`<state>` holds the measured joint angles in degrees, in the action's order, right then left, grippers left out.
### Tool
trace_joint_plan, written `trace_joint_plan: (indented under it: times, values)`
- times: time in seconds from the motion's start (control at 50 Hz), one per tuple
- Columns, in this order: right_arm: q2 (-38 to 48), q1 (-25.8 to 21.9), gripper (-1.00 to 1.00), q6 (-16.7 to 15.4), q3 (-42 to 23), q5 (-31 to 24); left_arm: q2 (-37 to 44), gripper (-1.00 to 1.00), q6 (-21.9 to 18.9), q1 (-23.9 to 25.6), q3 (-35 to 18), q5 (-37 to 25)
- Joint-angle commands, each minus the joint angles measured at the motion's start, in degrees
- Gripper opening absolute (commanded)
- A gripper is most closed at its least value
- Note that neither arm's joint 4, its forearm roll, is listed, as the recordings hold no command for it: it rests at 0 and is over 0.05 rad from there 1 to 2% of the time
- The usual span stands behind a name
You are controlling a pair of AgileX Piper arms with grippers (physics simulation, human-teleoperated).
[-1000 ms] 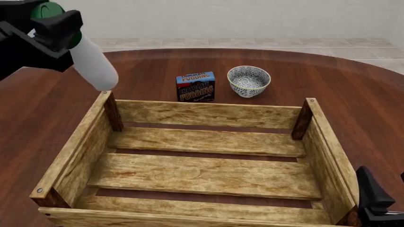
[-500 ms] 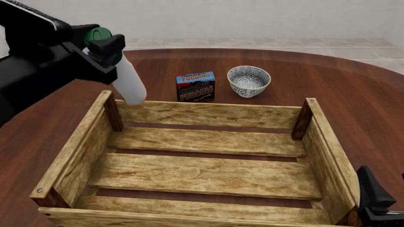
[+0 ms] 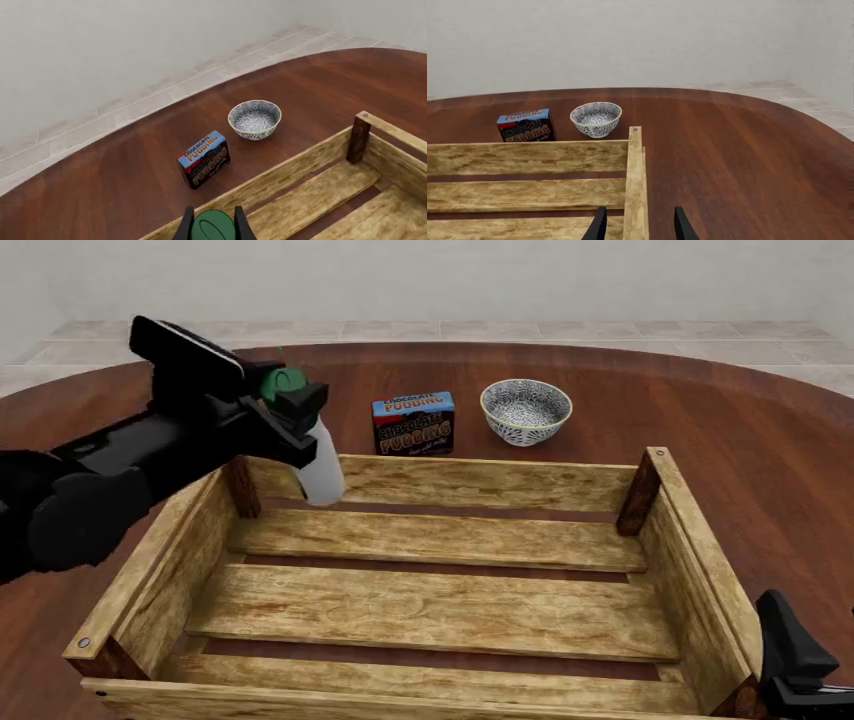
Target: Pick up the salad dressing and put it in the tray.
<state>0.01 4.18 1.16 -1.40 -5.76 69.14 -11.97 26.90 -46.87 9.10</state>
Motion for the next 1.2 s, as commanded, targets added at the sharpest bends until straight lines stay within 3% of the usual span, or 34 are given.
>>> trace_joint_plan:
  times: [0.02,0.24,0.78,1.2]
  values:
    - [0.0,0.3,1.0,0.2,-0.3,-0.2,4.5,-1.0,-0.7,0.2,1.1,3.1]
    - [0.0,0.5,1.0,0.4,-0.5,-0.4,7.4,-1.0,-1.3,0.2,2.8,5.6]
    - [0.0,0.8,1.0,0.4,0.0,0.0,9.9,-1.0,3.9,0.4,5.9,9.2]
    - [0.0,0.7,1.0,0.0,-0.3,-0.3,13.2,-1.0,5.0,-0.2,9.1,13.1]
